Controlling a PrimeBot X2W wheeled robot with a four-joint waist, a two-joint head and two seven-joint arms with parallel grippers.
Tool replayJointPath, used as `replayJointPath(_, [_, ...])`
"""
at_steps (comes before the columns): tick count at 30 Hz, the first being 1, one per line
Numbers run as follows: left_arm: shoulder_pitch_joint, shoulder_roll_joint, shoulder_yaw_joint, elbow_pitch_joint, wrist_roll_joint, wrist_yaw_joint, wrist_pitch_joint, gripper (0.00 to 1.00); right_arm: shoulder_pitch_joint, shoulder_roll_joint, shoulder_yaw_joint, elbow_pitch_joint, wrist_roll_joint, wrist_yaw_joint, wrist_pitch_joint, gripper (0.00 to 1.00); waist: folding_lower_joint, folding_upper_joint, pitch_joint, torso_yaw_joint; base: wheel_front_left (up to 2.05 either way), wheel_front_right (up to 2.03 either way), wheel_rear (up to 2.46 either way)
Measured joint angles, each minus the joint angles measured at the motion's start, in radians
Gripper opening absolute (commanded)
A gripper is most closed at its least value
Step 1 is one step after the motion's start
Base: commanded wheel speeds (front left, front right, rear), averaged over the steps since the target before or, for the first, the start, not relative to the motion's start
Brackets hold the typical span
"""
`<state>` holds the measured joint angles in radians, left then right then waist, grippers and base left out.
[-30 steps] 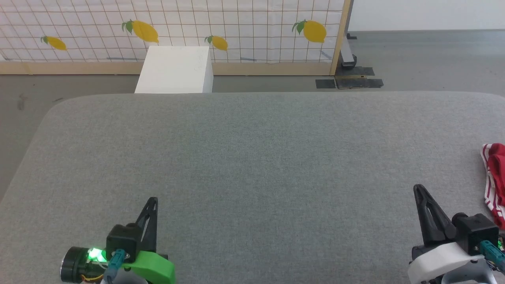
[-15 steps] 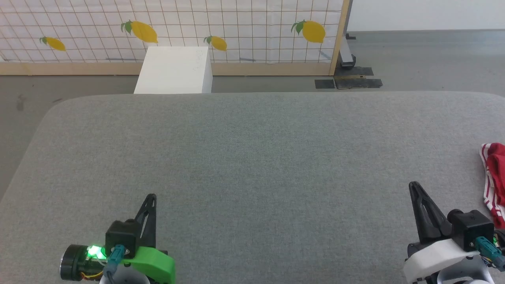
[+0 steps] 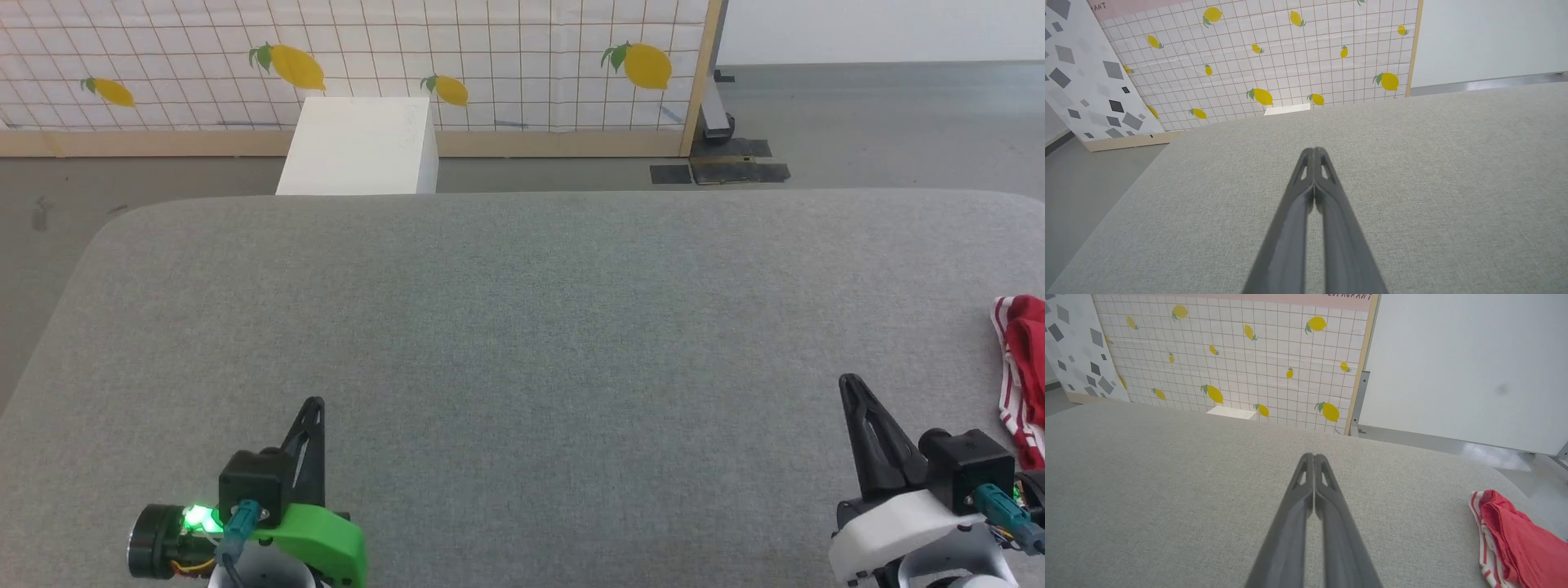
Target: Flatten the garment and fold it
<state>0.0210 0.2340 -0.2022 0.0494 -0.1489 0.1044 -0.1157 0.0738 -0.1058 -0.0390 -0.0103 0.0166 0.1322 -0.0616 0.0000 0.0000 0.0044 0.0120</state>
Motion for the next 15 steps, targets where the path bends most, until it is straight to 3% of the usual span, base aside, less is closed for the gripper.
replayJointPath(15, [0.000,-0.043,0.042,-0.012,0.035,-0.024,0.025,0.00,-0.013,0.015,0.007,0.002,-0.001,0.000,0.011,0.00,0.0000,0.0000,-0.001,-0.003,0.00,0.00,0.00])
